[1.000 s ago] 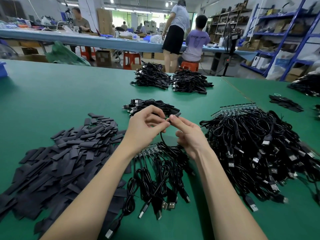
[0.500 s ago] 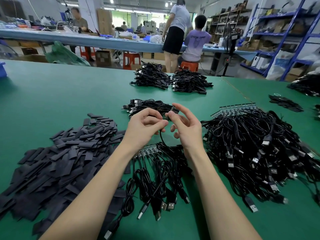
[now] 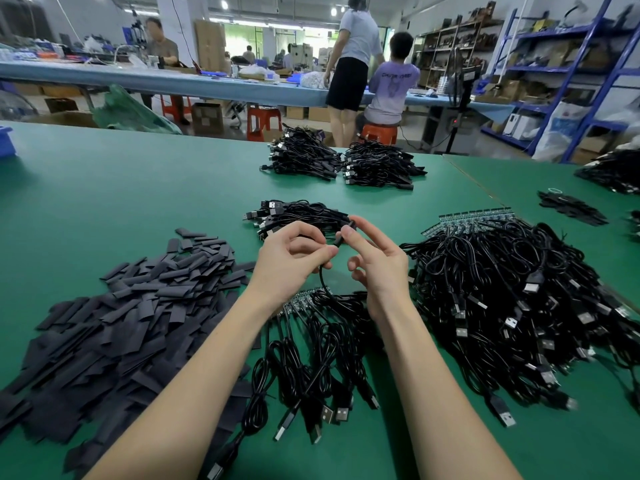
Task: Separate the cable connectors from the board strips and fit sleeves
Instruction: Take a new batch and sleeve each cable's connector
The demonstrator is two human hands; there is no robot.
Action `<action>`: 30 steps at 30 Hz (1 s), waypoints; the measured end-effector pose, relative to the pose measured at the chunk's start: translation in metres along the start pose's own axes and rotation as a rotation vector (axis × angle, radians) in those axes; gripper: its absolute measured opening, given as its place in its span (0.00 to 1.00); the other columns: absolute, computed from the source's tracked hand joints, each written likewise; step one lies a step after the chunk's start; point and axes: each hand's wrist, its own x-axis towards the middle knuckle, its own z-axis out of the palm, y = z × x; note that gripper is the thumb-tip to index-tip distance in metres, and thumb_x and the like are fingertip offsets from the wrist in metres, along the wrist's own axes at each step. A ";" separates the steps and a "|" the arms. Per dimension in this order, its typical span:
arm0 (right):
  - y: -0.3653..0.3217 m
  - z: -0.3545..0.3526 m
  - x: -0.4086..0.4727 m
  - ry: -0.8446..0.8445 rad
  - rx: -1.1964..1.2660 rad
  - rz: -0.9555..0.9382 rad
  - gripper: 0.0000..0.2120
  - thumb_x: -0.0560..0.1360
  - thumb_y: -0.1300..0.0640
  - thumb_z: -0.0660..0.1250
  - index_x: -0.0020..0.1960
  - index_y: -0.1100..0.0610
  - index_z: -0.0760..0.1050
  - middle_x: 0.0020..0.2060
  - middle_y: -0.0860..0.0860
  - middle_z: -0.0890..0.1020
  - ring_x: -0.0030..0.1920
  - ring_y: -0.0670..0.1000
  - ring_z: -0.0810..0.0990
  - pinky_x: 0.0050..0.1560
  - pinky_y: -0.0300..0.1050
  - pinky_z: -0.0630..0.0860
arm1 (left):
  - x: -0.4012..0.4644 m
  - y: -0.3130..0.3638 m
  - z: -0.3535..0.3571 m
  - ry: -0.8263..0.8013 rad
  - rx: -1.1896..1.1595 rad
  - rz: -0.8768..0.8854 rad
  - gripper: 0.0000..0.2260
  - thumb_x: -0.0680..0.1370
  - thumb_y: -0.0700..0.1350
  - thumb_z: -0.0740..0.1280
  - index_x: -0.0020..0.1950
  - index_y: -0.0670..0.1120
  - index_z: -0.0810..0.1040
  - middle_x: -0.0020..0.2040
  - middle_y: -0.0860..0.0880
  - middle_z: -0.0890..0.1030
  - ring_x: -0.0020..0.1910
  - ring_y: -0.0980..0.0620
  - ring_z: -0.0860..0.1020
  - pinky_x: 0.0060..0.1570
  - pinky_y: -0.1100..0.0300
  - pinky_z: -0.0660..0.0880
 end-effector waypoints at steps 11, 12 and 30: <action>-0.020 -0.001 0.003 0.165 0.117 0.092 0.11 0.74 0.59 0.78 0.56 0.51 0.84 0.40 0.50 0.87 0.29 0.44 0.76 0.25 0.34 0.69 | -0.006 0.000 0.002 -0.415 0.387 -0.180 0.15 0.73 0.49 0.78 0.56 0.49 0.80 0.53 0.50 0.86 0.53 0.53 0.84 0.62 0.56 0.78; -0.025 -0.002 0.004 0.160 0.162 0.089 0.12 0.74 0.59 0.77 0.56 0.52 0.84 0.39 0.50 0.87 0.29 0.44 0.78 0.25 0.33 0.69 | -0.008 0.001 0.007 -0.406 0.367 -0.146 0.12 0.74 0.47 0.78 0.55 0.48 0.81 0.50 0.50 0.86 0.51 0.51 0.84 0.62 0.55 0.78; -0.024 -0.022 0.011 0.080 0.147 0.240 0.04 0.82 0.54 0.67 0.55 0.53 0.78 0.46 0.48 0.88 0.33 0.45 0.81 0.30 0.36 0.76 | 0.128 -0.006 -0.029 -0.133 1.147 0.197 0.16 0.78 0.34 0.69 0.66 0.41 0.80 0.60 0.40 0.81 0.60 0.42 0.79 0.67 0.50 0.72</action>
